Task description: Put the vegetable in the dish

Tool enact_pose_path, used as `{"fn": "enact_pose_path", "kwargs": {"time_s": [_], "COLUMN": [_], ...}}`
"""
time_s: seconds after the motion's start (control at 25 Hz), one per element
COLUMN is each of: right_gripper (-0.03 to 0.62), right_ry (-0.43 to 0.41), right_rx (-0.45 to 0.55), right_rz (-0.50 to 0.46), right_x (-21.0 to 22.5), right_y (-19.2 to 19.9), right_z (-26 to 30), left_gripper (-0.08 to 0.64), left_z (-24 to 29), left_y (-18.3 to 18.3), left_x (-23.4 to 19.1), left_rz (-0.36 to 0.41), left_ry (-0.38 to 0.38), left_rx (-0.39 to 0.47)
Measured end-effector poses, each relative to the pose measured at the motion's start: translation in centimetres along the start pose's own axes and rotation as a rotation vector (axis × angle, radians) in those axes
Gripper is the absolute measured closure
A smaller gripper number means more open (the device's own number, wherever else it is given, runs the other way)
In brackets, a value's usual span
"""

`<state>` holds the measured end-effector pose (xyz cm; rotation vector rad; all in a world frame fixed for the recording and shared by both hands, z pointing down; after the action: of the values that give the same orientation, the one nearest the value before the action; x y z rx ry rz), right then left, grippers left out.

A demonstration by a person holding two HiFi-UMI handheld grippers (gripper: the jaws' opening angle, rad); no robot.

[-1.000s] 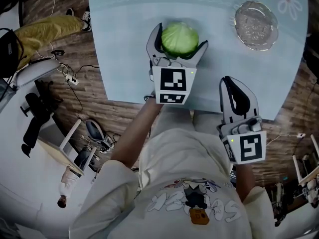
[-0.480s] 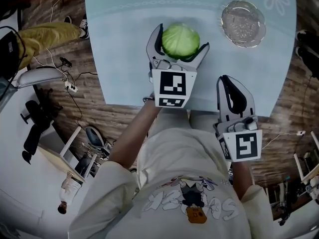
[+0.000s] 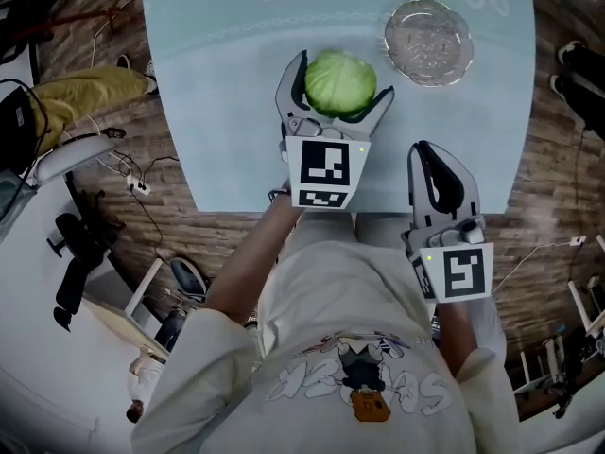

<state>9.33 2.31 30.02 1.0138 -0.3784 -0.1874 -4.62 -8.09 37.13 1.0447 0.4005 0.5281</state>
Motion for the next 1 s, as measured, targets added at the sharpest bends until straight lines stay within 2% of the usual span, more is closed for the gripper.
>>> {"fn": "enact_pose_path", "kwargs": {"time_s": [0.48, 1.0], "right_gripper": [0.554, 0.554], "right_ry": [0.066, 0.121], "right_rx": [0.034, 0.048], "right_rz": [0.035, 0.072], "right_x": [2.6, 7.3], "right_y": [-0.1, -0.8], "right_z": [-2.0, -2.4], "left_gripper": [0.012, 0.012], "left_z": [2.4, 7.6], "left_y": [-2.1, -3.9], "left_x": [3.3, 6.2], "left_rz": [0.037, 0.068], "left_ry": [0.074, 0.133], "left_rx": [0.006, -0.009]}}
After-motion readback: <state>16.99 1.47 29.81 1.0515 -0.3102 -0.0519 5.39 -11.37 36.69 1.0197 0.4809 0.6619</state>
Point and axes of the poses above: the fingertips, and each gripper's own axes: z forward along the fingers, x to its right, y out of its underside, the point moved 8 cm from there along -z, backward along the fingers, and after that the axes turned 5 degrees about x, right-handed, at the moved point
